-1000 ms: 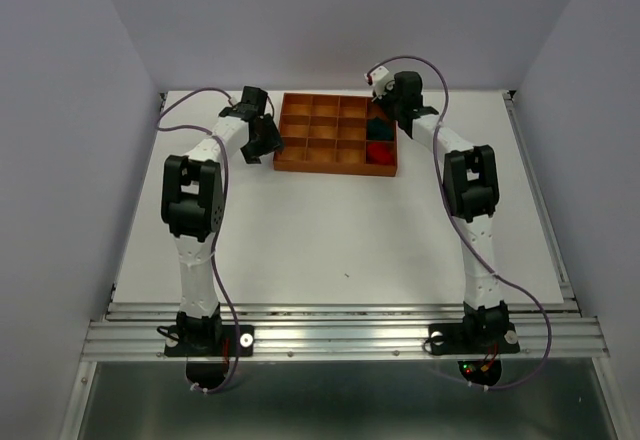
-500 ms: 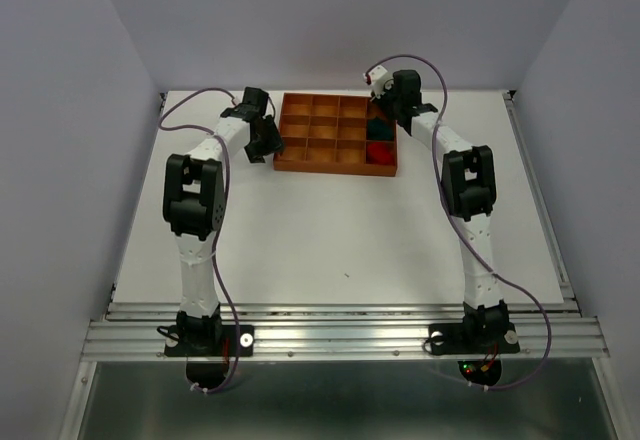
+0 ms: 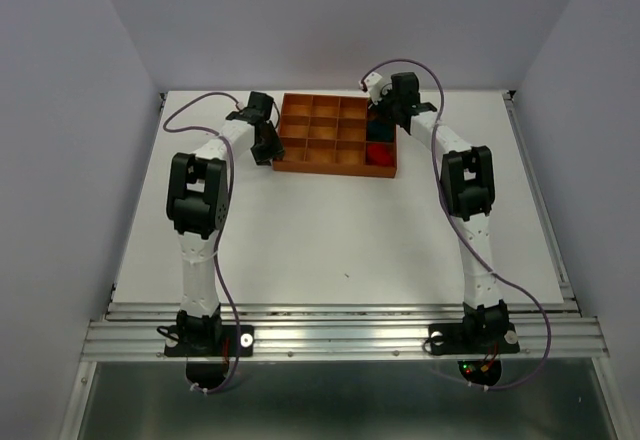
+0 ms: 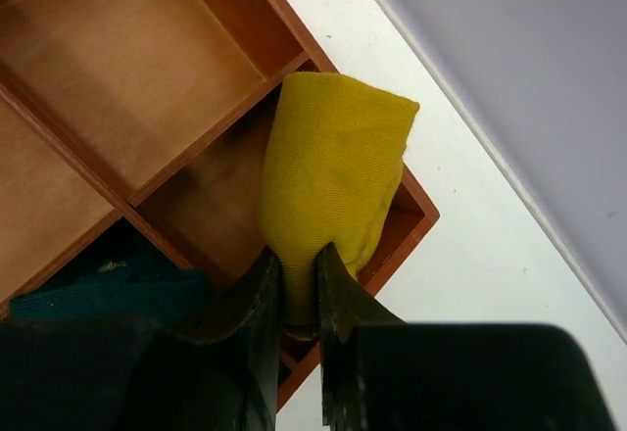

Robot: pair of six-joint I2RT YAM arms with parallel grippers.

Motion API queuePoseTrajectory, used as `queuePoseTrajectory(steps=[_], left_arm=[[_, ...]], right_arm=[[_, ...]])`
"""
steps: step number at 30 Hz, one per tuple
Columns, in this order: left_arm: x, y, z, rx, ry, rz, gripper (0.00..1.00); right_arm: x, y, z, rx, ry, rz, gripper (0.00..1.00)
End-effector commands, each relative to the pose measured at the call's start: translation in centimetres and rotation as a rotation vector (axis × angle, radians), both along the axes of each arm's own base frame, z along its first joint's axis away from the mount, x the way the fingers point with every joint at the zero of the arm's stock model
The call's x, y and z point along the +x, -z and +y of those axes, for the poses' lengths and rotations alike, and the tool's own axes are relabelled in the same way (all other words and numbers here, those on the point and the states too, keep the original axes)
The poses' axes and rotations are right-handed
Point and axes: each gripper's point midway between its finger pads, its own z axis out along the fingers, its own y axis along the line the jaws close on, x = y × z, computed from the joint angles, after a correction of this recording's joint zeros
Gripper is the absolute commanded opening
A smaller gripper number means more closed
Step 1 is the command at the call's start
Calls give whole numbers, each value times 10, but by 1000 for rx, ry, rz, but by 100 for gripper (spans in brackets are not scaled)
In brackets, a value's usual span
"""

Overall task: Roll the socks
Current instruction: Place the sock in the storage box.

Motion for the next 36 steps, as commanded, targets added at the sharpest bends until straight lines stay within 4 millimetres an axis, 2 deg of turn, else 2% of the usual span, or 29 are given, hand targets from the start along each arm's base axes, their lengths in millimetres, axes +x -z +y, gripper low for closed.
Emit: queuePoseTrajectory(steps=[1,6,9,13,19,20,21,23,25,28,36], left_arm=[[-3,2,4,23,-26,-2,45],[-4,3,5,23,-39,-1,38],[-5,6,6,27,-40,4,27],[-7,10,5,28,-33,17,24],[-7,7,6,28,-28,6,23],[-8,7,6,27,-28,5,23],[-7,6,5,23,-24,1,23],[-7,6,5,24,-20,0,22],[-7,8,5,30,-17,6,20],[-6,7,6,36,-19,3,20],[-6,8,8,45,-20,6,17]], right_arm=[[-76,96,-10,-81,-57,393,1],[-83,99,-15,-116,-62,429,1],[-78,98,-18,-129,-45,423,1],[-74,97,-14,-104,-39,413,1],[-70,101,-16,-128,-39,414,5],[-79,112,-20,-130,-61,464,5],[-77,109,-17,-119,-76,467,4],[-91,121,-11,-98,-121,528,3],[-94,125,-10,-97,-137,544,4],[-92,131,-13,-112,-118,541,8],[-76,145,-19,-113,-27,481,11]])
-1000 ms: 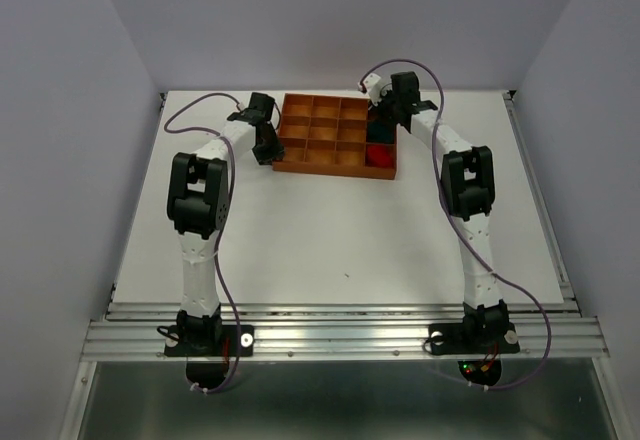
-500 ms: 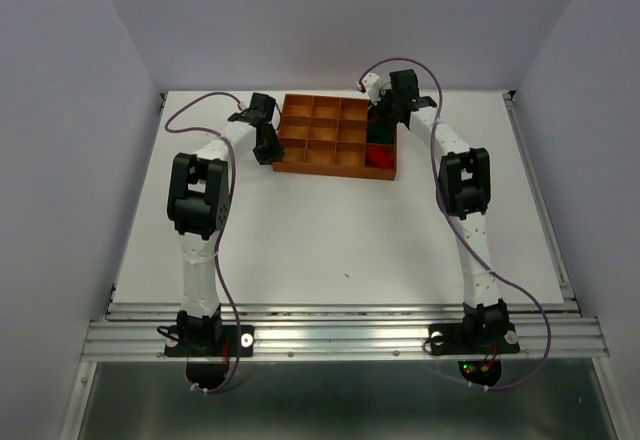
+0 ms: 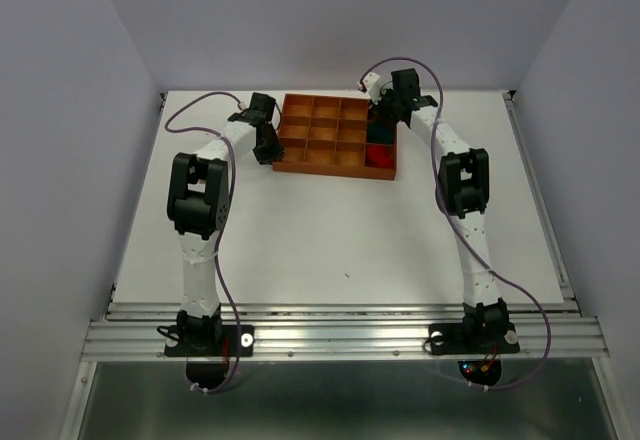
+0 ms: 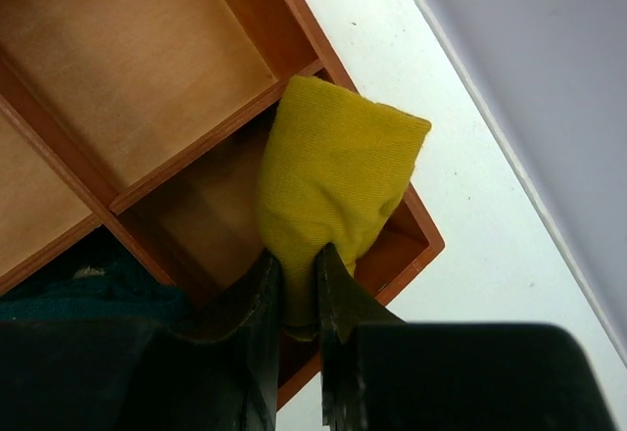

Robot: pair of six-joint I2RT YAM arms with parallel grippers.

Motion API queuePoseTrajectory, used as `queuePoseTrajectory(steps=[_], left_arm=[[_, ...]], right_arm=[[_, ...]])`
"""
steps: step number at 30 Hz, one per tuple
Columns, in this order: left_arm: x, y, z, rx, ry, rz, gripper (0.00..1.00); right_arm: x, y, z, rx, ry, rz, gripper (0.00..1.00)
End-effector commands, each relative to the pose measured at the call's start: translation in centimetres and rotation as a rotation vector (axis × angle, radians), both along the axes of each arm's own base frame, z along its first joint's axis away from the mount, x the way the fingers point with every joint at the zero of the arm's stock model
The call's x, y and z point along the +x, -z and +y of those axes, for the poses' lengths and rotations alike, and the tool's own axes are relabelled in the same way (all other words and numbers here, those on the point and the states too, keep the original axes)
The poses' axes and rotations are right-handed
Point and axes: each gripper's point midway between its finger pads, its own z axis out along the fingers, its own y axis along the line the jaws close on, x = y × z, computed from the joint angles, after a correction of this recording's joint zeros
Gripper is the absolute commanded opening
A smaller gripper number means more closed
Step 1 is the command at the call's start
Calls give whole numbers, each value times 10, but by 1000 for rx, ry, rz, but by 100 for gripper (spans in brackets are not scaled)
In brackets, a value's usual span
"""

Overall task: Roll the socks
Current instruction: Place the sock in the storage box.

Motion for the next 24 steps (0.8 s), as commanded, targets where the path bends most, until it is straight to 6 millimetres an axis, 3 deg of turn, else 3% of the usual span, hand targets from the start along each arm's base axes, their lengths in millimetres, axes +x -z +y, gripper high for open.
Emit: queuePoseTrajectory(steps=[1,3,4,6,11,16,24], left_arm=[[-8,5,10,32,-22,24,17],[-8,5,11,34,-21,24,17],[-7,4,11,33,-23,21,17],[-7,5,11,35,-26,22,16],[-7,6,12,32,-46,29,10],[-8,4,14,42,-57,26,10],[-7,4,12,31,-51,24,9]], right_arm=[[-75,135,-21,-84,64,393,15],[-75,134,-24,-88,92,385,15],[-68,122,-23,-73,107,349,20],[-68,117,-25,-70,126,330,26],[-48,67,-15,18,153,205,40],[-43,42,-4,98,147,173,43],[-45,25,6,163,131,164,48]])
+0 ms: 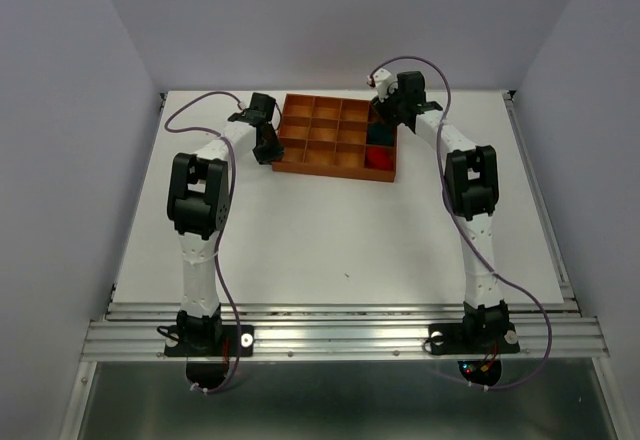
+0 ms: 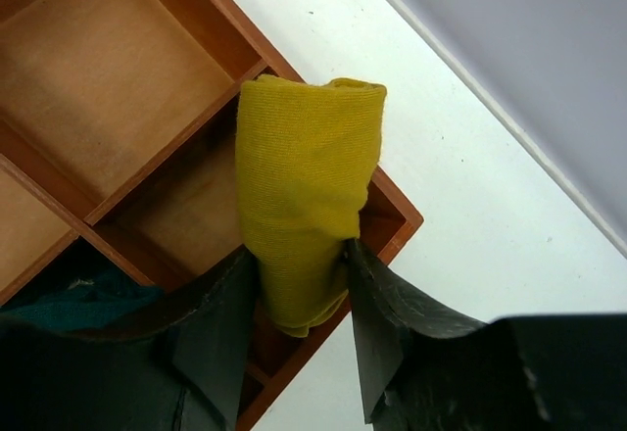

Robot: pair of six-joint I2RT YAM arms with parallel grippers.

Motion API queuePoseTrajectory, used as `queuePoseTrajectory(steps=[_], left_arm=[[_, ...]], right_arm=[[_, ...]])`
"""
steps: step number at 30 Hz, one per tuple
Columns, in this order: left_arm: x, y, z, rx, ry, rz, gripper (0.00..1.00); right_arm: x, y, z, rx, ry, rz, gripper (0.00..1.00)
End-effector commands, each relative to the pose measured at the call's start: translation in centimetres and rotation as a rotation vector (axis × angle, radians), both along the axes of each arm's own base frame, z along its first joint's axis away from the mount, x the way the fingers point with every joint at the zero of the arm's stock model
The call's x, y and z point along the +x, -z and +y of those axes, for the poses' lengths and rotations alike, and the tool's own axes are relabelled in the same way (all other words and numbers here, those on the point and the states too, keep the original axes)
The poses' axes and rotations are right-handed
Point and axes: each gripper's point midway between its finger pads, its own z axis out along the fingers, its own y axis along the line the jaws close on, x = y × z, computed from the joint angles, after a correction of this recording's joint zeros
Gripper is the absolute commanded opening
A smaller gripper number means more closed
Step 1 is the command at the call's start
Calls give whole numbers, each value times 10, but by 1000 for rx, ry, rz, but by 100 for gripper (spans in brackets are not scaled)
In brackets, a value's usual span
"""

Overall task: Roll the socks
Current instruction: Place the sock in the storage box.

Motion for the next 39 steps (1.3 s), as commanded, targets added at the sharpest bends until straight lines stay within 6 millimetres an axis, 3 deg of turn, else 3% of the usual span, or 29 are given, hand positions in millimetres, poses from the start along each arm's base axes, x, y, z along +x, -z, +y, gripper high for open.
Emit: queuePoseTrajectory(steps=[1,14,22,32,39], left_arm=[[-8,4,11,22,-51,26,9],[-7,2,9,11,-53,24,9],[-7,-1,5,3,-45,18,9],[-7,-2,2,-3,-40,18,9],[-9,0,3,-4,-43,22,8]], right_arm=[[-40,30,13,52,-18,182,49],[-19,-22,21,170,44,29,65],[-19,-37,25,195,26,-1,66],[-10,-72,22,280,100,-110,67],[-9,-78,28,338,101,-128,66]])
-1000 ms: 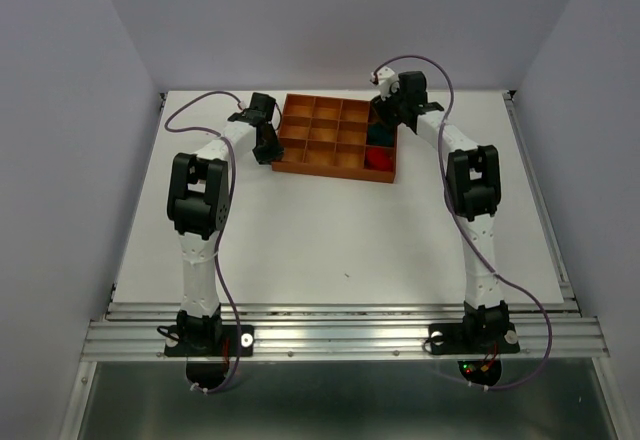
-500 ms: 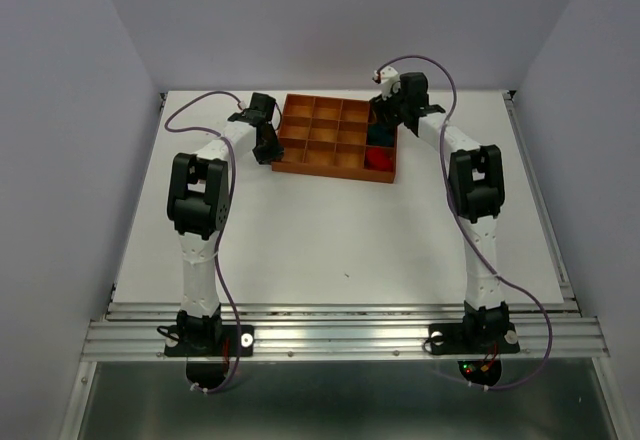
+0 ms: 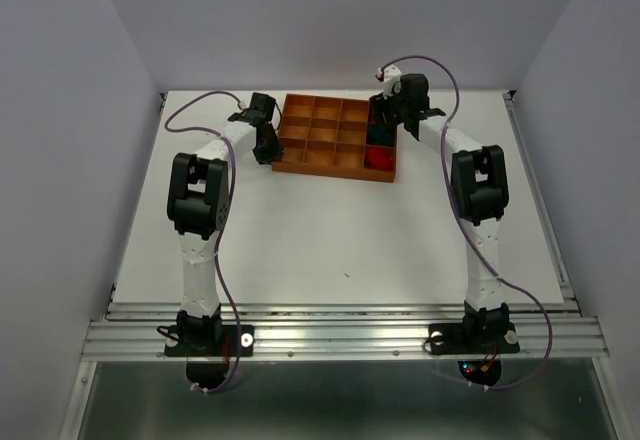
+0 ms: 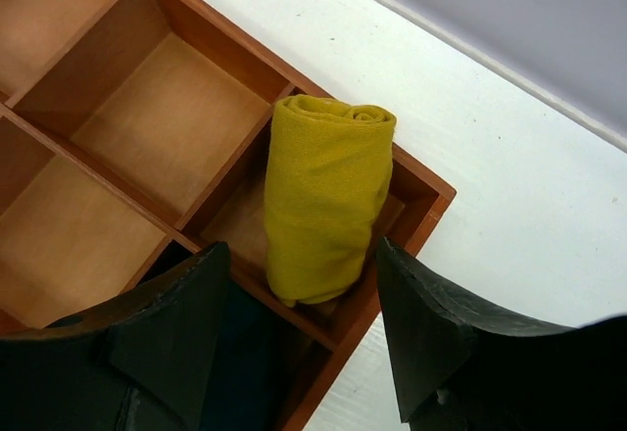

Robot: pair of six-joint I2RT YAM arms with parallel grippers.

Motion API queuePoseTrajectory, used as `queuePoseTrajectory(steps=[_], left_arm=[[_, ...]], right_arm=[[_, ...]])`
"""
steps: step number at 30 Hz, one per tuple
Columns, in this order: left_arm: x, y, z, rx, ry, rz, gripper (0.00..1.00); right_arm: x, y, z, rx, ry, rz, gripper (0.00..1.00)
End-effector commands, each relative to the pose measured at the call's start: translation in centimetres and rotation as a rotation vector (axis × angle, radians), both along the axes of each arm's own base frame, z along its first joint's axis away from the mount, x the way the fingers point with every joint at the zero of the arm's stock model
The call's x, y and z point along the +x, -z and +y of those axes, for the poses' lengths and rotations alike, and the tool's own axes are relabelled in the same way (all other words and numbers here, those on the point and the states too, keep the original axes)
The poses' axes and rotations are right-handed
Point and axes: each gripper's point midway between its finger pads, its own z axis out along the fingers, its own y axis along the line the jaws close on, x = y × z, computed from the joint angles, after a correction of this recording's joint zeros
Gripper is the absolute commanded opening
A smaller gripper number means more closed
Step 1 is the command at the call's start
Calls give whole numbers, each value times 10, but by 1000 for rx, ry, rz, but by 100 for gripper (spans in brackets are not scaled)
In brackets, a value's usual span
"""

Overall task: Roll the socks
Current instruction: Place the sock in the storage box.

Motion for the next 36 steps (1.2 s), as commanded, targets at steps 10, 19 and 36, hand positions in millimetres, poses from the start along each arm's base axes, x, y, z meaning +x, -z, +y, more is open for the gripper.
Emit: queuePoseTrajectory(steps=[10,19,36], left_arm=[[-9,2,1,-12,-44,25,8],[-8,2,0,-14,-40,24,8],[-5,4,0,-15,-39,28,3]], right_arm=[[30,-55,15,95,54,-194,63],[41,-43,20,85,67,-196,62],[46,-3,4,-34,104,-164,26]])
